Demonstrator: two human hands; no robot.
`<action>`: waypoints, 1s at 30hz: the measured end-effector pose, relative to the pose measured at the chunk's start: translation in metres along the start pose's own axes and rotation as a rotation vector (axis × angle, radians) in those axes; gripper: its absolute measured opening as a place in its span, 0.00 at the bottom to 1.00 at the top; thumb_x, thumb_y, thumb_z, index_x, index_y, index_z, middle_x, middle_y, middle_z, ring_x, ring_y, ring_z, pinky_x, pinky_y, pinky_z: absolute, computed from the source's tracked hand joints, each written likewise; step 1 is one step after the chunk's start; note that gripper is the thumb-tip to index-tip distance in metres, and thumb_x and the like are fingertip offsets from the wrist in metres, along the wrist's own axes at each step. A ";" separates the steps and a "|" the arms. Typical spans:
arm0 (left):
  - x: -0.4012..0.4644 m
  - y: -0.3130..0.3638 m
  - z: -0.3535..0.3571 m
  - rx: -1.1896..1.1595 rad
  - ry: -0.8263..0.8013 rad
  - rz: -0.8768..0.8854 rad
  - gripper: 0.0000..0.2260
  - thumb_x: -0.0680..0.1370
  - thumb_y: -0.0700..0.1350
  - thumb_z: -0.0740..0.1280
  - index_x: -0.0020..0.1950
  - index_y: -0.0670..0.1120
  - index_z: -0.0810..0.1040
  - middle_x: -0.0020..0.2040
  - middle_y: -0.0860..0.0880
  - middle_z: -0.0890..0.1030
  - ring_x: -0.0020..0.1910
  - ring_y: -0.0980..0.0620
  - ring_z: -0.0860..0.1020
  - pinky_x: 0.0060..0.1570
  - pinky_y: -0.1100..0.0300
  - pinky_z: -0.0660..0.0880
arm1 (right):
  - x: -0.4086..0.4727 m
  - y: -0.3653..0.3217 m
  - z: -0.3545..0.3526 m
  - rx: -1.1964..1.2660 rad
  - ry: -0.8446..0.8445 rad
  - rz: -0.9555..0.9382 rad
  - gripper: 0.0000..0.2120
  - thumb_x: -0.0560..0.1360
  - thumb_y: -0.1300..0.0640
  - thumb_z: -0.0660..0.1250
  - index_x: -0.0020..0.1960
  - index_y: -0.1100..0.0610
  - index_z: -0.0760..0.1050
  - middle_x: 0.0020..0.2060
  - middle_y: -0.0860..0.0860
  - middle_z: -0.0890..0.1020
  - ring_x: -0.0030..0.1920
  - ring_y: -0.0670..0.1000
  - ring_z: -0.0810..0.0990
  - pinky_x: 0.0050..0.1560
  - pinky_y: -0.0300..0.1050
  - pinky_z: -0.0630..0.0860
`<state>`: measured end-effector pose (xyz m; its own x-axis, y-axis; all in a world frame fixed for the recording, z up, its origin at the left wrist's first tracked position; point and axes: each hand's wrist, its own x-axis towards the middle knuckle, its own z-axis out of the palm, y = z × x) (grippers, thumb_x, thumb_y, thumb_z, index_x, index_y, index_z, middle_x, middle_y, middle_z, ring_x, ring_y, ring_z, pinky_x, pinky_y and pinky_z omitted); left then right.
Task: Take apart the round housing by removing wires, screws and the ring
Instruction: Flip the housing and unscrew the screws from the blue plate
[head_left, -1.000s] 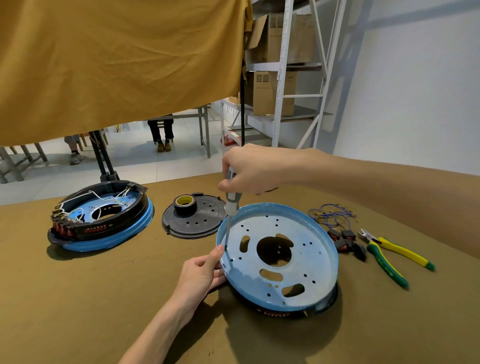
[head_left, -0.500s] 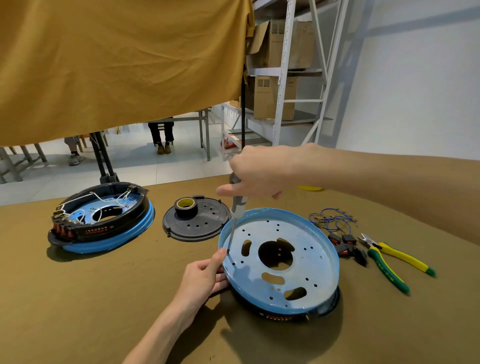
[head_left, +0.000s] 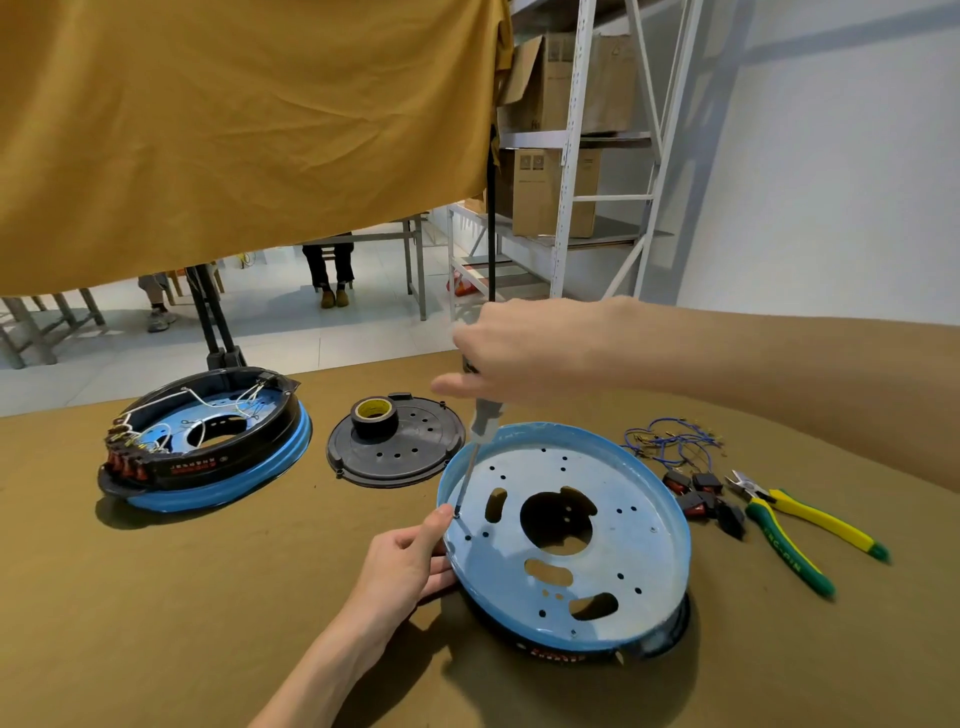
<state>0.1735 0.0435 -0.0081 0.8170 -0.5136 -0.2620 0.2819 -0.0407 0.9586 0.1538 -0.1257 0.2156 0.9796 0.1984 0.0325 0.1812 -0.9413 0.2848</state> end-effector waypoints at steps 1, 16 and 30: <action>0.000 0.000 0.000 -0.002 -0.003 -0.002 0.30 0.66 0.65 0.71 0.56 0.44 0.84 0.50 0.47 0.89 0.51 0.48 0.87 0.44 0.59 0.84 | 0.000 -0.001 0.003 -0.056 0.048 -0.016 0.26 0.81 0.34 0.56 0.39 0.54 0.71 0.32 0.51 0.75 0.30 0.51 0.77 0.26 0.46 0.73; -0.001 0.003 0.001 0.019 0.001 -0.037 0.27 0.68 0.64 0.69 0.57 0.46 0.83 0.51 0.49 0.89 0.51 0.50 0.87 0.47 0.57 0.85 | 0.000 -0.003 -0.009 0.170 0.020 -0.060 0.19 0.80 0.38 0.64 0.44 0.53 0.78 0.35 0.49 0.80 0.35 0.49 0.80 0.31 0.42 0.73; -0.002 0.004 0.001 0.006 -0.003 -0.043 0.25 0.70 0.62 0.69 0.57 0.44 0.84 0.50 0.46 0.88 0.51 0.48 0.87 0.42 0.60 0.84 | -0.001 0.005 -0.003 0.333 -0.019 -0.132 0.09 0.77 0.48 0.73 0.50 0.52 0.78 0.40 0.48 0.82 0.42 0.51 0.82 0.42 0.48 0.82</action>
<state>0.1723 0.0439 -0.0035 0.8029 -0.5136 -0.3026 0.3135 -0.0679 0.9471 0.1536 -0.1298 0.2201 0.9469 0.3216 -0.0029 0.3211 -0.9461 -0.0431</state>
